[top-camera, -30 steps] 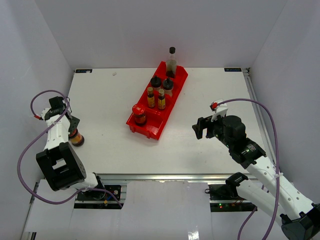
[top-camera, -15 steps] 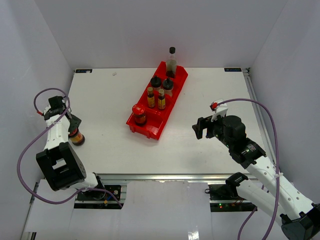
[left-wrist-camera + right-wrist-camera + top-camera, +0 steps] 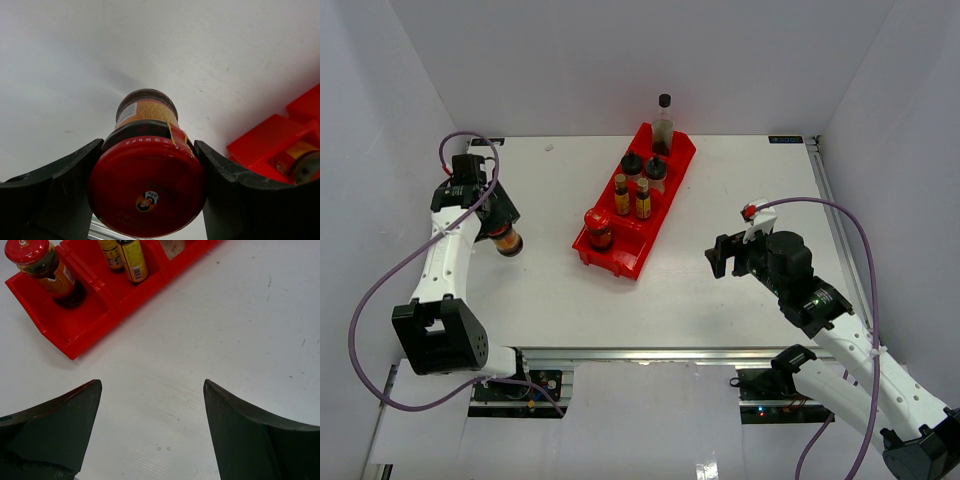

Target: Organize the condiment bottles

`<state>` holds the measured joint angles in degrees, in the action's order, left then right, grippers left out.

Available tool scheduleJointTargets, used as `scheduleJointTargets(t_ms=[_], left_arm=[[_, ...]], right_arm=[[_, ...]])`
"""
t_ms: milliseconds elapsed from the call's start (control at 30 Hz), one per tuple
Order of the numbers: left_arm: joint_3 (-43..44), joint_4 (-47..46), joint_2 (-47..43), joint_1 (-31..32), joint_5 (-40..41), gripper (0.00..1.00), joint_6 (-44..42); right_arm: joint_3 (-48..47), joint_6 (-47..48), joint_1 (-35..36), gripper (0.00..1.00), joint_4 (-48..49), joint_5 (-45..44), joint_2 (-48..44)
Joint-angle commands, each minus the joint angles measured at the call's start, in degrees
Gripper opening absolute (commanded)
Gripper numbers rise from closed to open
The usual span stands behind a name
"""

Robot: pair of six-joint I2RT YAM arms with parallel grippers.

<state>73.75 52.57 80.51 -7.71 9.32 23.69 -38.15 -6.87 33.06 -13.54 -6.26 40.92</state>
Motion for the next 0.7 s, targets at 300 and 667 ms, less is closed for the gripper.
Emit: scheduleJointTargets(t_ms=[300,667], left_arm=[[21.61,6.7,-3.57,22.41,-0.22,0.0,-0.59],[24.05,4.64,2.26,44.61,7.5,0.0,2.04]], right_arm=[[-0.7,0.58,-0.01,0.89,1.94,-0.98,-1.16],[-0.57,0.46,-0.01,0.89,2.03,-1.3,-0.84]])
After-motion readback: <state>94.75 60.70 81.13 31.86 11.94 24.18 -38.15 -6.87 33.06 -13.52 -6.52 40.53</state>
